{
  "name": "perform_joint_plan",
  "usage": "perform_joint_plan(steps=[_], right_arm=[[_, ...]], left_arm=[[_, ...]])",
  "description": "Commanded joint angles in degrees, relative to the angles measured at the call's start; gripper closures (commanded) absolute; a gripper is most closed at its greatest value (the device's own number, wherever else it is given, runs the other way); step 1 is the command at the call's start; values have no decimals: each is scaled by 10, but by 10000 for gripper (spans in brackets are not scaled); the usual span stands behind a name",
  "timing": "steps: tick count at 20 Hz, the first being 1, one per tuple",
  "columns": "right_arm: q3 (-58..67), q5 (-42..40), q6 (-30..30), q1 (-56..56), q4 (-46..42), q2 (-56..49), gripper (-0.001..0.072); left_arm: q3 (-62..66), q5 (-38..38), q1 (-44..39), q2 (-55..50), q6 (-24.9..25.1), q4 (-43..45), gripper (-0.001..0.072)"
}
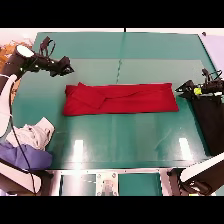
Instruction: Fold the shirts.
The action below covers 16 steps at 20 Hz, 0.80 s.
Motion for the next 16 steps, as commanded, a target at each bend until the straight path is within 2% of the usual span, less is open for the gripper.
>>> perform_joint_plan(steps=[1,2,3,4,5,6,10,13,16], right_arm=[[1,71,-78,13,36,-53,209],[1,79,-90,26,44,-60,216],[2,82,-101,40,45,-61,281],[6,90,-107,49,50,-59,412],[16,106,-110,56,61,-59,667],[30,125,-110,59,80,-57,691],[78,184,-87,61,174,6,690],[87,210,-45,69,179,97,690],[87,233,-10,89,185,176,690]], left_arm=[[2,-29,-28,-1,0,-3,679],[2,-26,-43,-1,0,-3,679],[2,-22,-59,-1,0,-3,679],[2,-14,-77,-1,0,-3,679],[2,-2,-95,-2,0,-3,679],[2,17,-114,-5,0,-3,679],[1,99,-208,-45,0,-38,679],[6,171,-299,-105,1,-73,679],[55,203,-361,-180,0,-119,679]])
